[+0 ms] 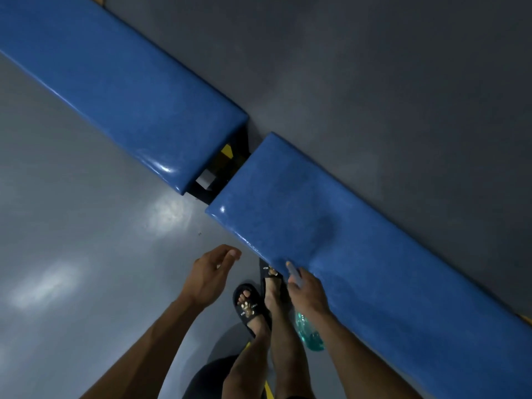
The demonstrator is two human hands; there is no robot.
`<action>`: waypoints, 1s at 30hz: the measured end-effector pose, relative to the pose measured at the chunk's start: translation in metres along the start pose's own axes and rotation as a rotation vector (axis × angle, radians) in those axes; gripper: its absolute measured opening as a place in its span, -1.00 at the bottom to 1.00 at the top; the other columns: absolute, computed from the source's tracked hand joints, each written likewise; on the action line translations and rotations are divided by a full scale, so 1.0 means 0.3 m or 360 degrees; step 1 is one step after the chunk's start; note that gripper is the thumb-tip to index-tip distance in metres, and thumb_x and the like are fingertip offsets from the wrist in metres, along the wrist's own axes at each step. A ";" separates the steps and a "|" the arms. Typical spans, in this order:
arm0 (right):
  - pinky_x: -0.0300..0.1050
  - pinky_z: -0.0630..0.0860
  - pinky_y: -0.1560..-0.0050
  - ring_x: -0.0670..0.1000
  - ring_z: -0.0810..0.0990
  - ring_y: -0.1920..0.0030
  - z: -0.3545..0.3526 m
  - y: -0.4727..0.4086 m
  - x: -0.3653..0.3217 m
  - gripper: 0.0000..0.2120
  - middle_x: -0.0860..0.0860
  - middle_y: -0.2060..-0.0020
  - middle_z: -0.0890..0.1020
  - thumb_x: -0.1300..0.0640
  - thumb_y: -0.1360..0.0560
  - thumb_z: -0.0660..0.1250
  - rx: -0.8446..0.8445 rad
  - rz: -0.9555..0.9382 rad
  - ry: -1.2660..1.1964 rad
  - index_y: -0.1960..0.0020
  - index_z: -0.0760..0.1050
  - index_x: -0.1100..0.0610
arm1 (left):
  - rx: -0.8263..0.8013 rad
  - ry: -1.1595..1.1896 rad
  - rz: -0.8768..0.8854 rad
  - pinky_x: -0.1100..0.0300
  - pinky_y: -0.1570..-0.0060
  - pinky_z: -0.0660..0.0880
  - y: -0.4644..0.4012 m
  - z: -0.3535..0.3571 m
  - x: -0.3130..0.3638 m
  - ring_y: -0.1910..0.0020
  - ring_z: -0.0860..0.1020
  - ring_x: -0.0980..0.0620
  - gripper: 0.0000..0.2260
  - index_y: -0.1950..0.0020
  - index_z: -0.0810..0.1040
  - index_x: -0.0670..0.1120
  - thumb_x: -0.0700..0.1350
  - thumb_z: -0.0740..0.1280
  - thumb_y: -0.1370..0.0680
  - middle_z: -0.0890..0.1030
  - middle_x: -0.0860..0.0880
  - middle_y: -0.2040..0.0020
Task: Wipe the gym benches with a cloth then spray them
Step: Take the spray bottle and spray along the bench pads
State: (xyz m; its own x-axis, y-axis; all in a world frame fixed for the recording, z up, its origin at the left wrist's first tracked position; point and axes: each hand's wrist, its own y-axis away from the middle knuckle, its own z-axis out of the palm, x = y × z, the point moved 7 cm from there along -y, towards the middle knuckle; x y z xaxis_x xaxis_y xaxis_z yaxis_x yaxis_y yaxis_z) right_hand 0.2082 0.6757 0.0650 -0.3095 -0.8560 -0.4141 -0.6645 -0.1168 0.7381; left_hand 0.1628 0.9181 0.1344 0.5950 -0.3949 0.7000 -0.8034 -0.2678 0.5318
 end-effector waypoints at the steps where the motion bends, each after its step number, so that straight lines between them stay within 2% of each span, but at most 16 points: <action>1: -0.08 0.45 0.08 0.14 0.58 -0.01 -0.038 -0.026 -0.005 -0.95 0.04 0.06 0.61 0.12 -0.48 0.29 0.0051 0.0014 -0.0029 0.06 0.47 0.02 | 0.0000 -0.0009 0.0007 0.19 -0.08 0.48 -0.010 -0.010 0.004 -0.06 0.59 0.12 -0.72 -0.10 0.62 0.01 0.07 0.15 -0.65 0.65 0.11 -0.06; 3: -0.05 0.49 0.09 0.14 0.60 0.03 -0.133 -0.081 -0.025 -0.90 0.02 0.11 0.63 0.17 -0.45 0.31 0.0148 -0.0001 -0.0097 0.15 0.41 -0.01 | -0.0001 -0.0018 0.0008 0.15 -0.11 0.49 -0.033 -0.026 0.016 -0.09 0.59 0.11 -0.70 -0.13 0.61 0.02 0.10 0.13 -0.64 0.65 0.11 -0.10; 6: -0.17 0.47 0.08 0.06 0.62 0.04 -0.292 -0.161 -0.051 -0.86 -0.01 0.02 0.65 0.22 -0.45 0.32 0.0285 -0.0035 -0.0188 0.04 0.48 0.02 | -0.0011 -0.0020 -0.0018 0.09 -0.15 0.50 -0.068 -0.032 0.040 -0.11 0.58 0.09 -0.66 -0.17 0.60 0.05 0.15 0.11 -0.62 0.64 0.11 -0.14; 9: -0.40 0.38 0.33 -0.09 0.56 0.24 -0.426 -0.238 -0.073 -0.94 -0.06 0.13 0.60 0.21 -0.48 0.30 0.0394 -0.0016 -0.0217 0.06 0.49 0.09 | -0.0011 -0.0007 -0.0034 0.14 -0.13 0.47 -0.095 -0.024 0.064 -0.11 0.57 0.10 -0.64 -0.16 0.60 0.07 0.18 0.11 -0.59 0.63 0.13 -0.14; 10: -0.42 0.37 0.37 -0.13 0.54 0.27 -0.460 -0.263 -0.081 -0.96 -0.07 0.17 0.59 0.20 -0.49 0.29 0.0403 -0.0007 -0.0210 0.08 0.49 0.09 | -0.0012 -0.0004 -0.0034 0.19 -0.11 0.45 -0.109 -0.020 0.075 -0.11 0.57 0.12 -0.66 -0.15 0.61 0.07 0.17 0.12 -0.60 0.63 0.14 -0.13; 11: -0.35 0.44 0.33 -0.09 0.56 0.26 -0.482 -0.284 -0.086 -0.97 -0.06 0.21 0.58 0.18 -0.49 0.28 0.0409 0.0007 -0.0196 0.11 0.49 0.08 | -0.0018 -0.0007 -0.0035 0.24 -0.09 0.43 -0.123 -0.016 0.085 -0.11 0.57 0.13 -0.67 -0.15 0.61 0.06 0.15 0.13 -0.61 0.63 0.15 -0.12; 12: -0.20 0.52 0.24 -0.02 0.58 0.23 -0.497 -0.302 -0.087 -0.96 -0.06 0.23 0.59 0.16 -0.47 0.28 0.0413 0.0033 -0.0189 0.13 0.49 0.05 | -0.0029 -0.0017 -0.0034 0.28 -0.07 0.40 -0.136 -0.012 0.097 -0.10 0.57 0.14 -0.68 -0.14 0.61 0.06 0.14 0.13 -0.61 0.63 0.16 -0.12; 14: -0.04 0.56 0.13 0.07 0.60 0.18 -0.503 -0.323 -0.091 -0.96 -0.06 0.25 0.59 0.14 -0.45 0.28 0.0397 0.0057 -0.0183 0.16 0.48 0.03 | -0.0051 -0.0033 -0.0025 0.34 -0.05 0.38 -0.163 -0.010 0.119 -0.10 0.56 0.15 -0.68 -0.13 0.61 0.05 0.14 0.12 -0.61 0.62 0.17 -0.11; 16: 0.01 0.57 0.10 0.08 0.61 0.16 -0.476 -0.321 -0.099 -0.97 -0.08 0.22 0.59 0.14 -0.45 0.29 0.0336 0.0015 -0.0183 0.13 0.48 0.03 | -0.0057 -0.0021 -0.0034 0.34 -0.06 0.37 -0.185 -0.014 0.134 -0.11 0.56 0.15 -0.66 -0.13 0.61 0.05 0.16 0.12 -0.60 0.62 0.17 -0.11; 19: 0.07 0.59 0.08 0.06 0.62 0.13 -0.372 -0.292 -0.115 -0.87 -0.07 0.11 0.62 0.18 -0.45 0.30 0.0124 -0.0099 -0.0172 0.01 0.49 0.06 | -0.0035 -0.0018 -0.0054 0.28 -0.10 0.38 -0.215 -0.037 0.149 -0.12 0.56 0.14 -0.64 -0.13 0.61 0.04 0.17 0.11 -0.60 0.62 0.16 -0.11; 21: 0.10 0.58 0.06 0.05 0.60 0.09 -0.282 -0.270 -0.129 -0.85 -0.05 0.07 0.62 0.09 -0.41 0.27 -0.0010 -0.0149 -0.0100 0.02 0.47 0.01 | -0.0018 -0.0017 -0.0068 0.27 -0.12 0.39 -0.227 -0.058 0.152 -0.13 0.55 0.14 -0.66 -0.15 0.60 0.05 0.15 0.11 -0.62 0.60 0.17 -0.12; 24: 0.07 0.48 -0.19 0.03 0.55 -0.15 -0.130 -0.247 -0.147 -0.59 -0.07 -0.14 0.60 -0.07 -0.34 0.18 -0.0192 -0.0176 0.0099 -0.17 0.48 -0.05 | 0.0022 0.0011 -0.0118 0.26 -0.12 0.39 -0.229 -0.096 0.143 -0.12 0.55 0.15 -0.66 -0.14 0.60 0.06 0.16 0.11 -0.61 0.61 0.17 -0.11; 26: 0.01 0.42 -0.28 0.03 0.51 -0.24 -0.036 -0.231 -0.163 -0.47 -0.02 -0.23 0.56 -0.09 -0.36 0.17 -0.0304 -0.0164 0.0127 -0.30 0.46 0.02 | 0.0031 0.0028 -0.0163 0.24 -0.11 0.39 -0.223 -0.116 0.125 -0.11 0.55 0.14 -0.63 -0.14 0.60 0.06 0.19 0.10 -0.59 0.61 0.16 -0.10; 30: -0.01 0.46 -0.19 0.07 0.52 -0.17 0.050 -0.211 -0.228 -0.61 0.03 -0.16 0.56 0.02 -0.45 0.25 -0.0361 -0.0157 0.0122 -0.25 0.45 0.07 | 0.0091 0.0027 -0.0238 0.14 -0.09 0.47 -0.205 -0.165 0.063 -0.05 0.58 0.09 -0.70 -0.10 0.60 0.08 0.15 0.13 -0.62 0.64 0.12 -0.06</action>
State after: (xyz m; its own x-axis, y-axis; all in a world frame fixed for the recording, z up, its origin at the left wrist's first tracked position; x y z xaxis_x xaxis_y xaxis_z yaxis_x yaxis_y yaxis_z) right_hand 0.2613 0.7492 0.0385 -0.1925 -0.8697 -0.4546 -0.5165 -0.3041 0.8005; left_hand 0.2244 0.9707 0.1385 0.7078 -0.3322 0.6234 -0.7057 -0.3723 0.6028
